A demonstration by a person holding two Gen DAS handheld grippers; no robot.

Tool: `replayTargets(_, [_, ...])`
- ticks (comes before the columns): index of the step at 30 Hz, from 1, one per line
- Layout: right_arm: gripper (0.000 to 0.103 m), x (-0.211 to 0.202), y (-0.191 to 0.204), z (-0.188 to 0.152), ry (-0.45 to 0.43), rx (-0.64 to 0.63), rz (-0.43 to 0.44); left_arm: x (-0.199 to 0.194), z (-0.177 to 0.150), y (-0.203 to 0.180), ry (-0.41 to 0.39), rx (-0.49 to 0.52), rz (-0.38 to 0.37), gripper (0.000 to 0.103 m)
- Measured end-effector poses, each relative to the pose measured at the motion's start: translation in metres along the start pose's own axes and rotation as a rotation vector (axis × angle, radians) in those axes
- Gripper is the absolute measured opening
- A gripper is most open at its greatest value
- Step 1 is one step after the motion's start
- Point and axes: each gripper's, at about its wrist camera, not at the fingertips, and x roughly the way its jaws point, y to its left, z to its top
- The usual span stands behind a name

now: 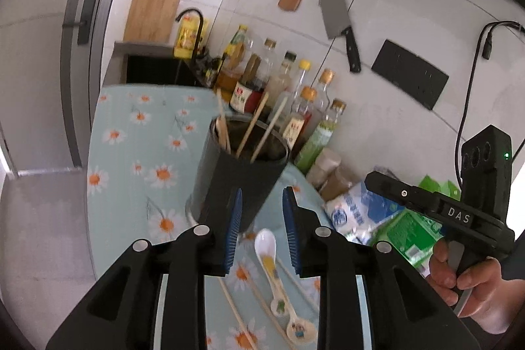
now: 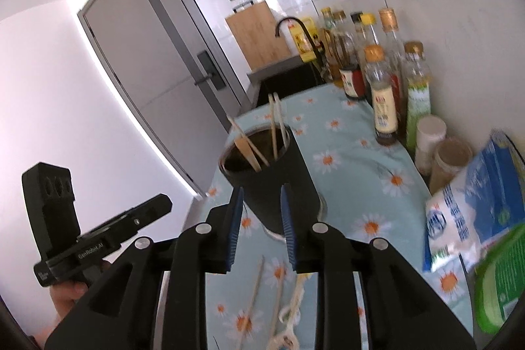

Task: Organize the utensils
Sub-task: 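Open both tools and move them back down to the utensils on the tablecloth, then close the left tool on a wooden chopstick lying on the tablecloth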

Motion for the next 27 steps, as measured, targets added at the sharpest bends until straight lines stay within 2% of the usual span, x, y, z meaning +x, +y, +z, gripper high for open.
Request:
replayTargets(4, [0.03, -0.002, -0.011, -0.015, 0.079, 0.042, -0.023, -0.002, -0.018, 0.001, 0.038, -0.02, 0.004, 0.024])
replayTargets(12, [0.035, -0.014, -0.028, -0.038, 0.133, 0.076, -0.006, -0.002, -0.042, -0.008, 0.104, -0.053, 0.042, 0.024])
replayTargets(19, [0.035, -0.022, -0.058, -0.054, 0.23, 0.153, 0.047, 0.026, -0.067, -0.017, 0.296, -0.07, 0.146, 0.024])
replayTargets(24, [0.035, -0.032, -0.079, -0.067, 0.273, 0.186, 0.103, 0.05, -0.085, -0.017, 0.44, -0.072, 0.192, 0.024])
replayTargets(27, [0.036, -0.038, -0.091, -0.077, 0.286, 0.208, 0.136, 0.065, -0.092, -0.018, 0.51, -0.074, 0.244, 0.024])
